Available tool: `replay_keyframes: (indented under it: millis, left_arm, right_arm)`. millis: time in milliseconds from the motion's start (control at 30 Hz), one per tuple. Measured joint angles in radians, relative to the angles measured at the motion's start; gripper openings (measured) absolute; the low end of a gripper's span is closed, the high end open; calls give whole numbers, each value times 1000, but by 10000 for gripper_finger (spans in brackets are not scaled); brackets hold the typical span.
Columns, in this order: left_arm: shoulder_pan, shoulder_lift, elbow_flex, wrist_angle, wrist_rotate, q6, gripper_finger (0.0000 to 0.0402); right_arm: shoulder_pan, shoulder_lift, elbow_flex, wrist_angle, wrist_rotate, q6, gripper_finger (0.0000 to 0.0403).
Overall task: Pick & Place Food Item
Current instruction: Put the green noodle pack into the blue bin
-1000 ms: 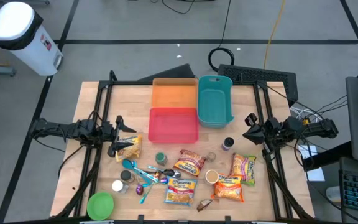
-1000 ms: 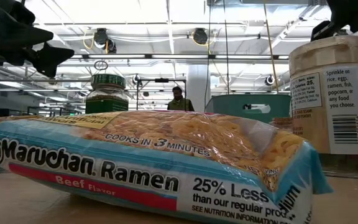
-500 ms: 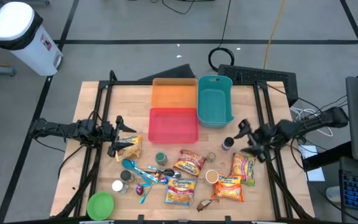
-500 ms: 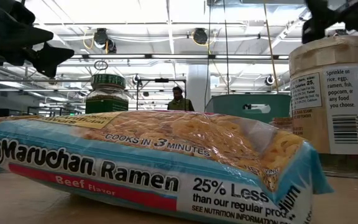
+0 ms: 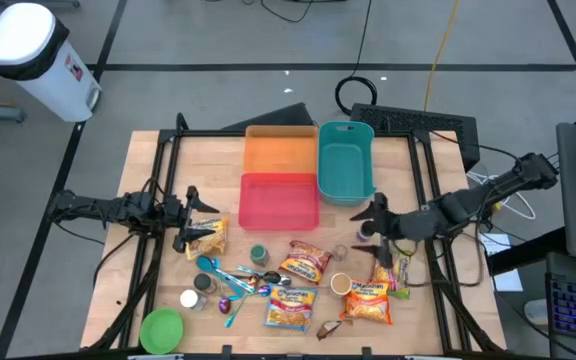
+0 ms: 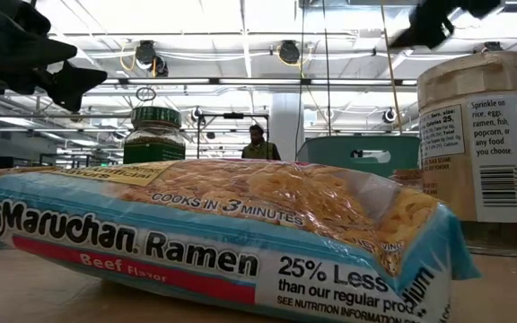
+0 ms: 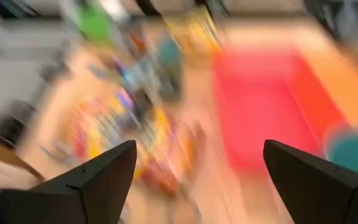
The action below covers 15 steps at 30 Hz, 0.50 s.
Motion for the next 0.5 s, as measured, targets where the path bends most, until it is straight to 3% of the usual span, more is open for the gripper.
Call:
replay_keyframes:
  millis: [100, 333, 500]
  left_arm:
    - [0, 0, 0, 0, 0, 0, 283]
    - [0, 0, 0, 0, 0, 0, 283]
    - [0, 0, 0, 0, 0, 0, 283]
  right_arm:
    - [3, 11, 36, -140, -39, 156, 339]
    - [18, 17, 27, -426, -352, 650, 339]
    - [99, 38, -40, -528, -372, 881, 339]
